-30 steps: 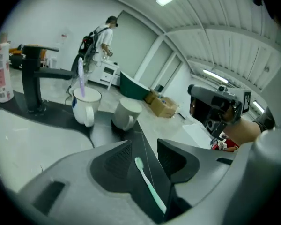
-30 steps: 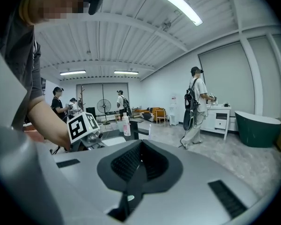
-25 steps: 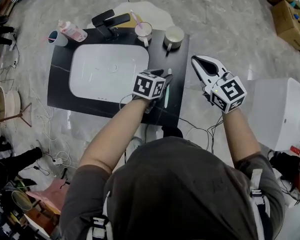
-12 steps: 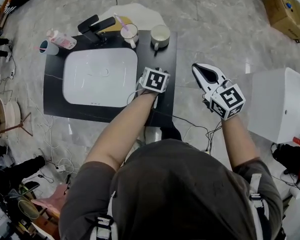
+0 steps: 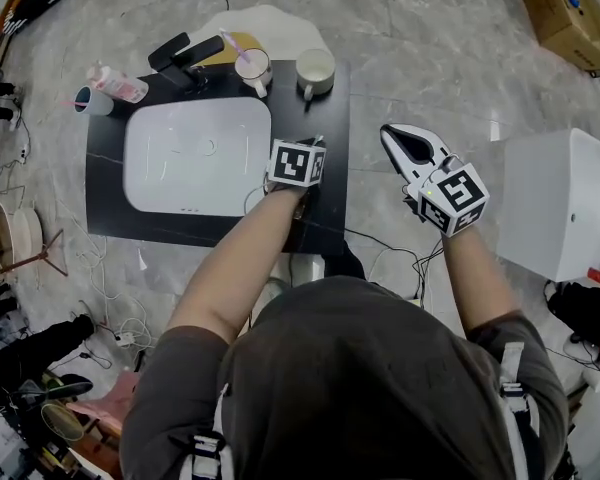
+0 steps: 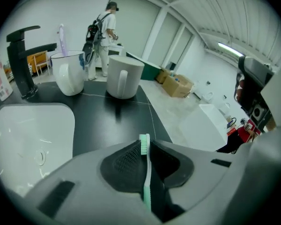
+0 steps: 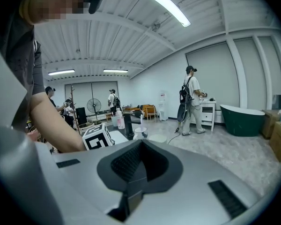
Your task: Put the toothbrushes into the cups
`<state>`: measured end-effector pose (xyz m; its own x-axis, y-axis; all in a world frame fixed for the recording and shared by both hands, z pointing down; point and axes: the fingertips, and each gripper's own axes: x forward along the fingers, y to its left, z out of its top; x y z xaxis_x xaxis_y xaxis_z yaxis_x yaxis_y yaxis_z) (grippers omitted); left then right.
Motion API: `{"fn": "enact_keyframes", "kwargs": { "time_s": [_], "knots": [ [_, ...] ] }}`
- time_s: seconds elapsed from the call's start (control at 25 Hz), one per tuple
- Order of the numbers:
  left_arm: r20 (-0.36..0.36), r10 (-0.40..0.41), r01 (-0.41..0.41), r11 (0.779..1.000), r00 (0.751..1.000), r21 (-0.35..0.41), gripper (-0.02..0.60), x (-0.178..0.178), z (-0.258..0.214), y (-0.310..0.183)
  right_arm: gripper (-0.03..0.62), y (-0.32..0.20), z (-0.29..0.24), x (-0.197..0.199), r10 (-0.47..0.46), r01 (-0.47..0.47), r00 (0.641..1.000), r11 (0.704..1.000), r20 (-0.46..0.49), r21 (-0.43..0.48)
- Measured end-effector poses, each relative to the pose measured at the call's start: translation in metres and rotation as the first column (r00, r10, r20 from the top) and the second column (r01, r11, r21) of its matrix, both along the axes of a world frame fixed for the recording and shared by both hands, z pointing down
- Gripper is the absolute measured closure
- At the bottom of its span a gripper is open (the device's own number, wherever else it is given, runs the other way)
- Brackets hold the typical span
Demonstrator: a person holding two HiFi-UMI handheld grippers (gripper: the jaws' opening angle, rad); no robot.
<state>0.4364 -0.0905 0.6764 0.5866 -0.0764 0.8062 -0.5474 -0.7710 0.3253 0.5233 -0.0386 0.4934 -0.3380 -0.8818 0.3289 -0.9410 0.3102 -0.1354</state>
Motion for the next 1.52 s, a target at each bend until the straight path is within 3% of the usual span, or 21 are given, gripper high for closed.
{"fn": "enact_keyframes", "kwargs": {
  "time_s": [0.2,0.4,0.68,0.88,1.04,1.28,1.4,1.52],
  "knots": [
    [-0.155,-0.051,0.047,0.998,0.987,-0.033,0.525,-0.001,-0.041,-0.008,0.600,-0.004,-0.004,-0.011,-0.005,0.005,1.000,1.000,0.003,0.005],
    [-0.330,-0.087,0.080,0.996,0.940,-0.033,0.525,-0.005,-0.101,-0.030,0.600,-0.012,-0.015,-0.021,-0.005,0.005,1.000,1.000,0.006,0.027],
    [-0.549,-0.110,0.137,0.990,0.828,0.009,0.525,-0.002,-0.182,-0.072,0.600,-0.024,-0.031,-0.020,0.017,-0.018,1.000,0.998,0.011,0.065],
    [-0.690,-0.123,0.190,0.981,0.713,0.022,0.525,0.012,-0.222,-0.105,0.600,-0.036,-0.031,-0.009,0.025,-0.026,1.000,0.998,0.013,0.066],
    [-0.756,-0.121,0.224,0.974,0.643,0.035,0.525,0.026,-0.238,-0.129,0.600,-0.051,-0.029,0.006,0.027,-0.028,0.999,0.998,0.022,0.065],
    [-0.821,-0.090,0.266,0.961,0.564,0.078,0.525,0.050,-0.260,-0.161,0.600,-0.077,-0.032,0.035,0.023,-0.025,0.999,0.997,0.028,0.068],
    [-0.838,-0.082,0.292,0.952,0.539,0.094,0.525,0.058,-0.264,-0.177,0.600,-0.089,-0.032,0.046,0.021,-0.023,0.999,0.997,0.032,0.069],
    [-0.841,-0.084,0.317,0.942,0.535,0.107,0.525,0.066,-0.260,-0.196,0.600,-0.100,-0.030,0.058,0.021,-0.023,0.999,0.998,0.037,0.065]
  ]
}}
